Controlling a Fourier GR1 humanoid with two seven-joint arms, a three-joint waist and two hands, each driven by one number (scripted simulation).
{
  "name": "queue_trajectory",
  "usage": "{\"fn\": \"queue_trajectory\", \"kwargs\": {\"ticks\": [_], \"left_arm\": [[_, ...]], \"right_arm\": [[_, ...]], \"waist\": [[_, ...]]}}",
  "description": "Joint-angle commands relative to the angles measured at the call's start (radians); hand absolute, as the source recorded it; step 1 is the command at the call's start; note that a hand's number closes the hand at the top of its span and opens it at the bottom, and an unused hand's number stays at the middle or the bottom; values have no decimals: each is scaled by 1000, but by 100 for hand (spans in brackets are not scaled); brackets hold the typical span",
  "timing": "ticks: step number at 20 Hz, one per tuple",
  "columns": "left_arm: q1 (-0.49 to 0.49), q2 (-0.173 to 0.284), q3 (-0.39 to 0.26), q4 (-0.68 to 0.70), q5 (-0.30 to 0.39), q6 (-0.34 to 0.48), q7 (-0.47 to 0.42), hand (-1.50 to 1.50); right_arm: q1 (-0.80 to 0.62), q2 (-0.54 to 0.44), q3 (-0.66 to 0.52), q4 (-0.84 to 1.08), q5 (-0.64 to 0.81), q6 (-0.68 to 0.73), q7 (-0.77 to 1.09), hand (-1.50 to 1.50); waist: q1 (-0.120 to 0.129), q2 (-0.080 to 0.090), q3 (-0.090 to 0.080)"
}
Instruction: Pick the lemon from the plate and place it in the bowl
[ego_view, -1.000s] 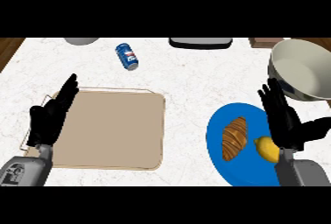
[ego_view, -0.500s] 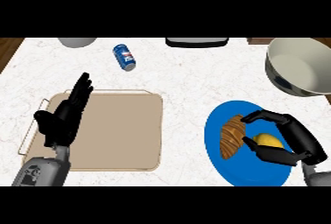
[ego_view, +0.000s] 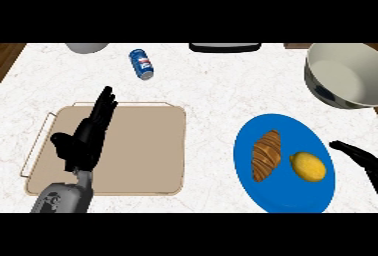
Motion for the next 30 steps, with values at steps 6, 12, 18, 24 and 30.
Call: {"fn": "queue_trajectory", "kwargs": {"ticks": [6, 12, 18, 24, 30], "left_arm": [[29, 19, 13, -74, 6, -30, 33, 0], [25, -31, -20, -55, -42, 4, 26, 0], [-1, -30, 17, 18, -14, -43, -16, 0], [7, -46, 24, -32, -33, -36, 22, 0], [-25, -69, 46, 21, -53, -57, 22, 0]], "right_arm": [[16, -131, -129, -277, 12, -48, 371, -150], [-34, -213, -114, -299, -27, 50, 610, -150], [-95, -207, -12, -254, 86, 88, 752, -150], [-155, -176, -20, -62, 178, 212, 649, -150], [-142, -87, -91, -16, 226, 282, 545, -150]], "waist": [[14, 1, -1], [17, 3, -1], [22, 6, -1], [23, 5, 0], [17, 5, 0]]}}
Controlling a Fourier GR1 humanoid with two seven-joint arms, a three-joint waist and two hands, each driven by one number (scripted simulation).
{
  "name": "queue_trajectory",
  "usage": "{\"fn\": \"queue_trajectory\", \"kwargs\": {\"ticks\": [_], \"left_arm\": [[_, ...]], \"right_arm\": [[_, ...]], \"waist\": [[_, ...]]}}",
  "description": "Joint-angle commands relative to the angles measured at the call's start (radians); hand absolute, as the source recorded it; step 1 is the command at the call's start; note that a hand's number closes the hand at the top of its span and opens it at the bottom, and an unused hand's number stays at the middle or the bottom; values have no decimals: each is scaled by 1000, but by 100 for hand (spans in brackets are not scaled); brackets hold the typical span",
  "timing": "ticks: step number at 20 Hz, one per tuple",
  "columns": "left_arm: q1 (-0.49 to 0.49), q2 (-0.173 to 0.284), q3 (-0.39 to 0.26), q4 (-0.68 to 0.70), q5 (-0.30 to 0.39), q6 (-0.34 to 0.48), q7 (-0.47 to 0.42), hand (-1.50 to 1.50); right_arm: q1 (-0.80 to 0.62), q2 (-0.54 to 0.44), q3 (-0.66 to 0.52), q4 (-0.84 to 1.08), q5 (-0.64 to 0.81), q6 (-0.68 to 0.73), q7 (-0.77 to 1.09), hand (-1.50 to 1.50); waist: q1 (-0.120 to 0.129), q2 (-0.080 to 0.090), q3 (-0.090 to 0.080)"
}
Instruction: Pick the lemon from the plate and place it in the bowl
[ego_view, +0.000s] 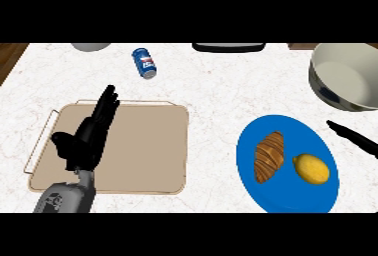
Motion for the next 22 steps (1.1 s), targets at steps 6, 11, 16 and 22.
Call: {"fn": "queue_trajectory", "kwargs": {"ticks": [6, 11, 16, 22], "left_arm": [[14, -6, 21, -5, -21, -26, 3, 0], [9, -56, 0, 11, -62, -3, -11, 0], [-33, -87, 11, 62, -90, 29, -21, 0], [48, -59, 29, -61, -61, -31, 24, 0]], "right_arm": [[-5, 59, -110, 93, -56, 147, -101, -150], [-37, 145, -105, 139, 13, 152, -116, -150], [82, 172, -138, 39, -29, 211, -52, -150], [-40, 202, -158, 224, 60, 240, -123, -150]], "waist": [[-1, 0, 0], [-1, 0, 0], [-5, 0, 0], [2, 0, 0]]}}
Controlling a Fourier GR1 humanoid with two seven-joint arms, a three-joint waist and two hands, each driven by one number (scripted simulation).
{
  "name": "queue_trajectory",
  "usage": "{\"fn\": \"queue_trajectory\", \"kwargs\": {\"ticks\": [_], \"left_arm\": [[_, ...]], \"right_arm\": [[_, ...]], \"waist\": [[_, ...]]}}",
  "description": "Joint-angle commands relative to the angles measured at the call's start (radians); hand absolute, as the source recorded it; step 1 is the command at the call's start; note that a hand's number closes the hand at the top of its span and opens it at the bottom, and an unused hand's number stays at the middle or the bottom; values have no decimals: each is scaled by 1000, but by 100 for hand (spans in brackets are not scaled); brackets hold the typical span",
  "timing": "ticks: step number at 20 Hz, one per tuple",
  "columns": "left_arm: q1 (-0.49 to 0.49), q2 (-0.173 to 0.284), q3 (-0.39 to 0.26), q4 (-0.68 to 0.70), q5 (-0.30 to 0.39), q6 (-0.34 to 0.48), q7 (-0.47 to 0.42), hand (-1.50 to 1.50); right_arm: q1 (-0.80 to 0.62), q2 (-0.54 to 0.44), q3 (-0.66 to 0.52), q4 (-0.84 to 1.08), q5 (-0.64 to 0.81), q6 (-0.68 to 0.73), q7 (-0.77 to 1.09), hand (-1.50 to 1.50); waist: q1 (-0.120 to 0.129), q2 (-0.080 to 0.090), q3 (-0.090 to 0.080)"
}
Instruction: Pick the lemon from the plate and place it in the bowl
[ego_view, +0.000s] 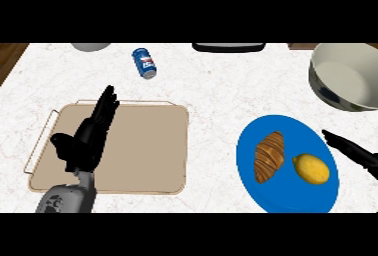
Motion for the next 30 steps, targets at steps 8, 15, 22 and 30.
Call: {"fn": "queue_trajectory", "kwargs": {"ticks": [8, 15, 22, 30], "left_arm": [[-19, 5, 34, -37, -3, -35, 54, 0], [-62, -8, 48, 17, -12, -21, 33, 0], [-3, -56, 7, 33, -60, -10, -30, 0], [1, -29, 55, 56, -26, -40, -63, 0]], "right_arm": [[-55, 108, 13, 101, 149, -45, -60, -150], [-123, 58, 52, 293, 389, -193, -205, -150], [-82, 115, 90, 247, 420, -157, -217, -150], [-64, 44, 201, 286, 590, -250, -485, 150]], "waist": [[1, 0, 0], [3, 1, 0], [-1, 0, 0], [-1, 0, 0]]}}
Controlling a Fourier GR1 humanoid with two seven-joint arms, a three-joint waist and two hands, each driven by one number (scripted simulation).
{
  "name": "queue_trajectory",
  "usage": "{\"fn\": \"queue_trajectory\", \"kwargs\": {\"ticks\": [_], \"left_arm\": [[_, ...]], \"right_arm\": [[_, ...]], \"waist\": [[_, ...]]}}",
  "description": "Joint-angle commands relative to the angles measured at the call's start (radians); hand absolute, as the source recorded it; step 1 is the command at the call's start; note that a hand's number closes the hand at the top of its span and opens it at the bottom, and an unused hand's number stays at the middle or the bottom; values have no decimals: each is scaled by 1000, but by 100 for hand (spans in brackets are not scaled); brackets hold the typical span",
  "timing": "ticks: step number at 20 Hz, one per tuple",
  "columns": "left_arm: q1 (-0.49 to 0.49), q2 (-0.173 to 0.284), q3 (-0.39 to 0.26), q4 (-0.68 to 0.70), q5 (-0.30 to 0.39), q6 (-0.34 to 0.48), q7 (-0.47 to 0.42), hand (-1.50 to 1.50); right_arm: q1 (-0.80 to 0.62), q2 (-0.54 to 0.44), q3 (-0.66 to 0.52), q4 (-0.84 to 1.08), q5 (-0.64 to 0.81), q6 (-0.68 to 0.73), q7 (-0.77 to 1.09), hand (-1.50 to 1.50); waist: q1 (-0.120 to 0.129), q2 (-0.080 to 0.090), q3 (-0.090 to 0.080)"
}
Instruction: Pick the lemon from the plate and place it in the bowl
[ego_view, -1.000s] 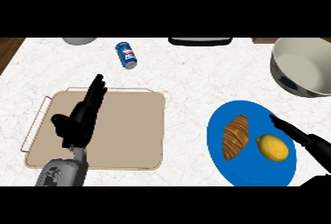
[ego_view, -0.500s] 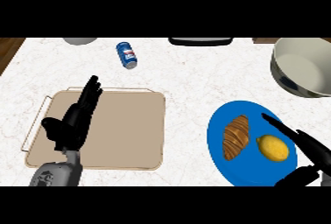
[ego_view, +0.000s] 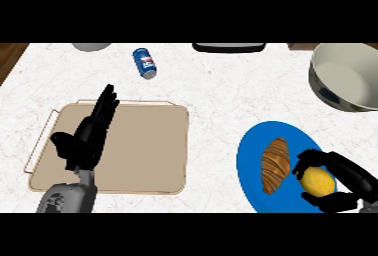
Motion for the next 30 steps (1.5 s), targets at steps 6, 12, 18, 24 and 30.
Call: {"fn": "queue_trajectory", "kwargs": {"ticks": [6, 12, 18, 24, 30], "left_arm": [[6, 0, 14, 45, 13, -28, -49, 0], [-29, -8, 18, 10, 6, 1, 12, 0], [25, -6, -3, 16, -12, -6, -19, 0], [39, -28, -21, -4, -25, 13, -8, 0], [62, -50, -56, -27, -56, 32, -2, 0]], "right_arm": [[28, -99, -30, -16, -81, 172, -174, 150], [95, -225, -10, -50, -232, 242, -349, 150], [90, -276, -74, -111, -497, 227, -423, 150], [173, -397, -228, -295, -734, 190, -393, 150], [159, -548, -421, -416, -981, 185, -101, 150]], "waist": [[-6, 2, 2], [-12, 0, 3], [-9, 0, 3], [-32, -5, 2], [-16, -3, 1]]}}
